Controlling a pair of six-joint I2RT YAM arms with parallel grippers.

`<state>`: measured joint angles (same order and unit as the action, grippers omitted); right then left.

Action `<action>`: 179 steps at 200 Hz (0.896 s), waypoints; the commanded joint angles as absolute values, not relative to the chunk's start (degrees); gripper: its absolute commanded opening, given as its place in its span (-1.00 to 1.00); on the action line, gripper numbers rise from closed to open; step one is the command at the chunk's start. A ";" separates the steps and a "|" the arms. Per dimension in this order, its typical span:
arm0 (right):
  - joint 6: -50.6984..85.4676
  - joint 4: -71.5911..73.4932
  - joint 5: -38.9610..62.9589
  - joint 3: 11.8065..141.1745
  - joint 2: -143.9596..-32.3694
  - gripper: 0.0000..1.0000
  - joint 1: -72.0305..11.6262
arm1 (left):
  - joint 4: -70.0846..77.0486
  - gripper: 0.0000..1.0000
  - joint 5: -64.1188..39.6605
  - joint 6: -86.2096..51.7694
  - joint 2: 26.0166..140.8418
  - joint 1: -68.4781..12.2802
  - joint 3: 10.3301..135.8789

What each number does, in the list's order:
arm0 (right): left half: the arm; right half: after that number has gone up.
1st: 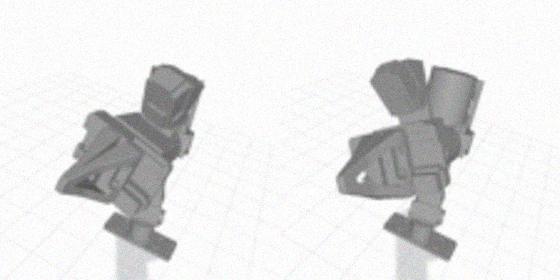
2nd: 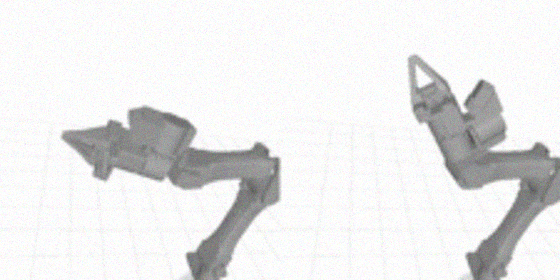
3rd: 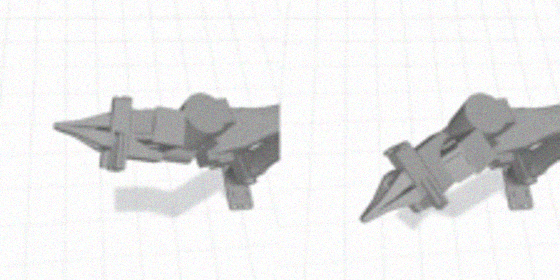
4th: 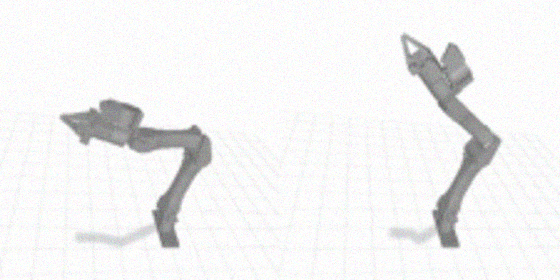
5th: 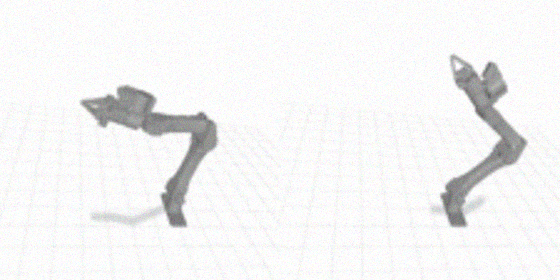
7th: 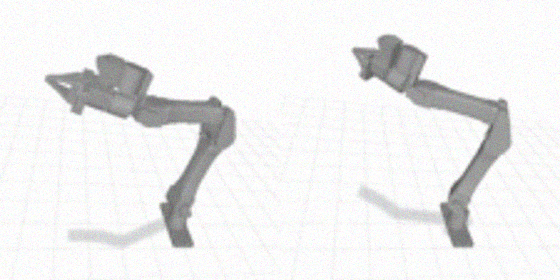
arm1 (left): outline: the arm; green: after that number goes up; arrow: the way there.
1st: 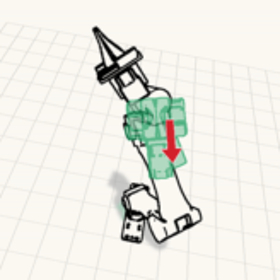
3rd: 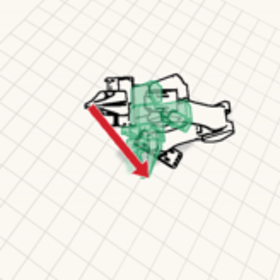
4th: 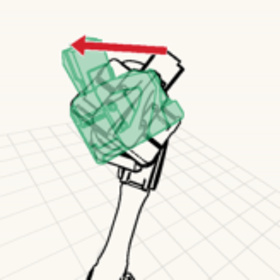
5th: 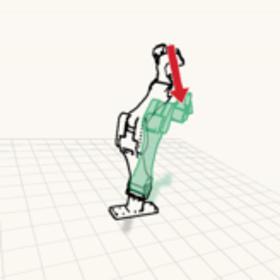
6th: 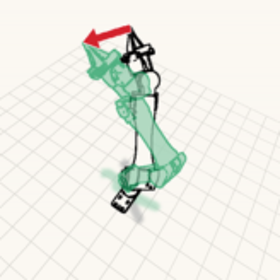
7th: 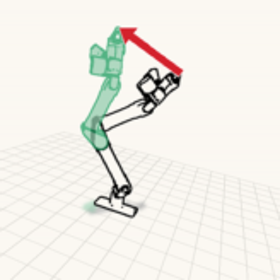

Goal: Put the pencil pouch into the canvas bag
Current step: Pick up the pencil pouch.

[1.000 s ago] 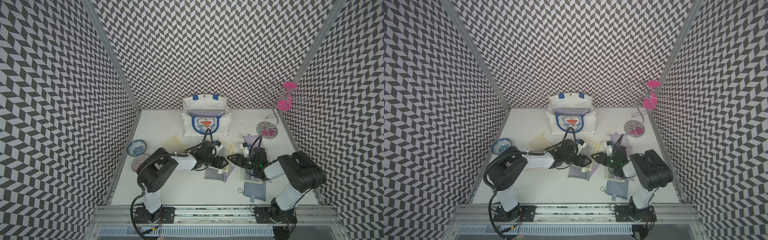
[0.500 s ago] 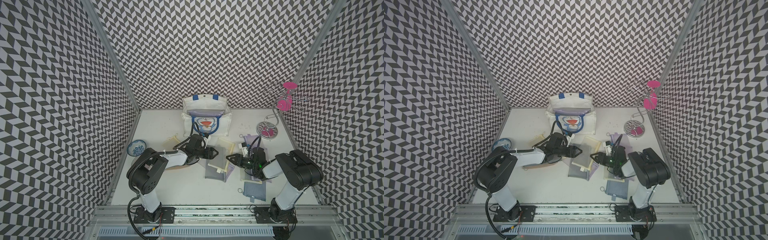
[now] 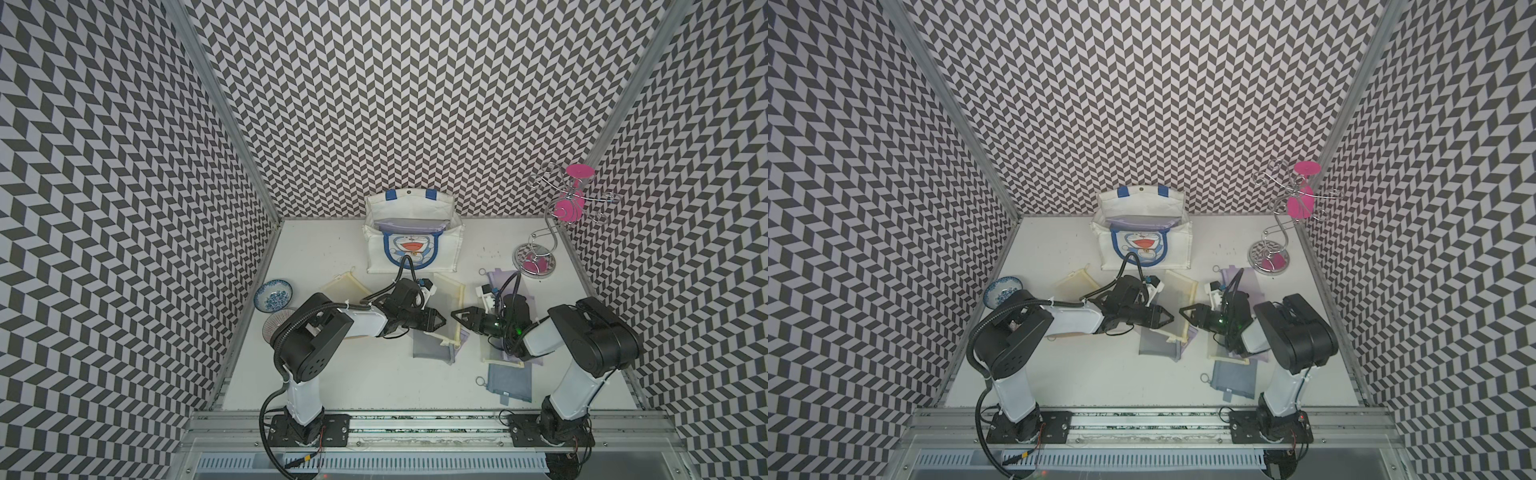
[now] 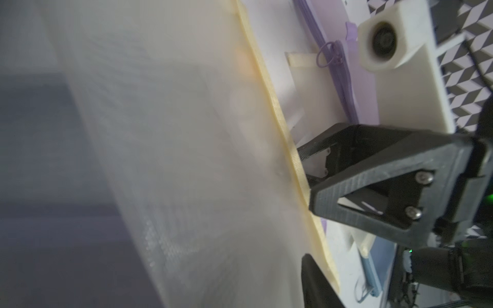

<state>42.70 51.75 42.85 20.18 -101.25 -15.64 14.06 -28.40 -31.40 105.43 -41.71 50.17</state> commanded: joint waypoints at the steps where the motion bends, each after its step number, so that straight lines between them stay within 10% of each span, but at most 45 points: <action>1: 43.32 54.66 42.76 19.62 -100.54 0.02 -16.13 | 17.36 -0.69 -30.41 -32.17 104.07 -41.76 49.40; 20: 43.66 54.76 43.14 19.01 -98.59 0.02 -16.10 | 15.69 -1.00 -30.38 -31.22 102.31 -41.83 49.58; 179: 36.66 15.12 30.64 29.30 -51.40 0.53 -15.41 | -25.20 -1.00 -4.20 5.45 78.47 -48.48 80.49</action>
